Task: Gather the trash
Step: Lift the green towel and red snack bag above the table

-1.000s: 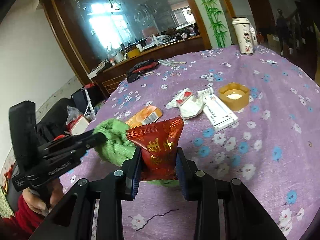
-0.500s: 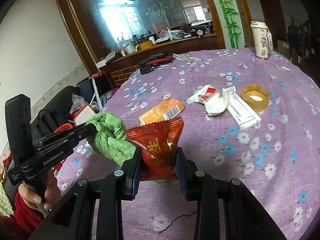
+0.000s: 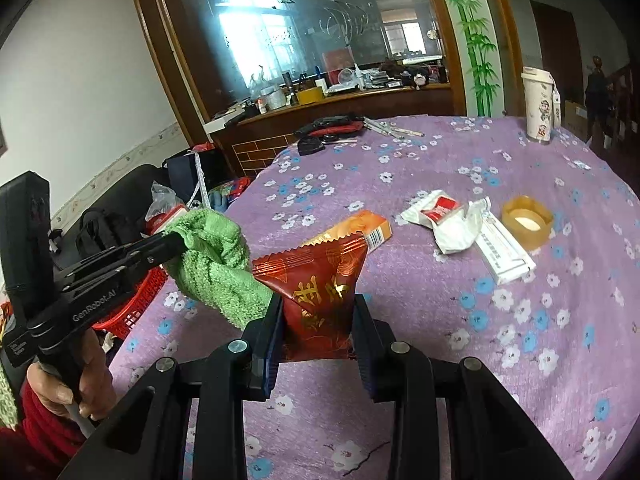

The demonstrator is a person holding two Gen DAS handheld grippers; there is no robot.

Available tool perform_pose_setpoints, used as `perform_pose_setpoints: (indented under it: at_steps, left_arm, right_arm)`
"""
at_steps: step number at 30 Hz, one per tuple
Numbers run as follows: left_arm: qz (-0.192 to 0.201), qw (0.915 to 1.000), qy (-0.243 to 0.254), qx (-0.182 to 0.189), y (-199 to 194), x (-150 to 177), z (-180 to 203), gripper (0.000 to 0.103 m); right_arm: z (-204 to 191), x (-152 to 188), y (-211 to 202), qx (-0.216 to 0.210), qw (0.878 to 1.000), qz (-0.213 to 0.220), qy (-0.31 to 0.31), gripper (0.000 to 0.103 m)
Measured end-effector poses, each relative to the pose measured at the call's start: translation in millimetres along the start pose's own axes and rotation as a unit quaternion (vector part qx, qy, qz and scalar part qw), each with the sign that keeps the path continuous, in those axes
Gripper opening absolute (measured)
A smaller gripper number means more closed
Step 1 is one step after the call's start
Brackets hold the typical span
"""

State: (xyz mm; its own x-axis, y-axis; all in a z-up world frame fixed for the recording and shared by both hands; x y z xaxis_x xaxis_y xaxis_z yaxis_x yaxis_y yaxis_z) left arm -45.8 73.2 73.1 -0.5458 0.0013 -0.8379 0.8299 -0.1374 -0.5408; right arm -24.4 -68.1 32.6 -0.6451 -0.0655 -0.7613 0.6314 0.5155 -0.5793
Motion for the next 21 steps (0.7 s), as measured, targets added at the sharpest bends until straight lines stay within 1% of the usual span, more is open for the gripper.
perform_pose_setpoints:
  at_steps: [7, 21]
  left_arm:
    - [0.022, 0.9997, 0.0, -0.01, -17, -12, -6, 0.018]
    - [0.022, 0.9995, 0.0, -0.022, -23, -9, -11, 0.018]
  right_arm:
    - [-8, -3, 1, -0.002, 1.0, 0.001, -0.008, 0.035]
    - [-13, 0, 9, -0.003, 1.0, -0.008, -0.013, 0.035]
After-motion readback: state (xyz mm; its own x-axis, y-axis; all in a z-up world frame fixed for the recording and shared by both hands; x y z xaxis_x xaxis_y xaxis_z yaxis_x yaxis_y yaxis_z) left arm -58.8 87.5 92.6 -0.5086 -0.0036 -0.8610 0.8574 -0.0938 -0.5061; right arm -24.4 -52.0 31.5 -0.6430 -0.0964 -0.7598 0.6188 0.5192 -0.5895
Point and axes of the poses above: each gripper's, at about its wrist camera, not at the fingertips, and y roughly the way its jaws point, z to its right, x to its underside, the point moved 8 cm from there along y, roughly the way its jaws point, and after that the axes turned 1 degree about x, right-handed, at the moved point
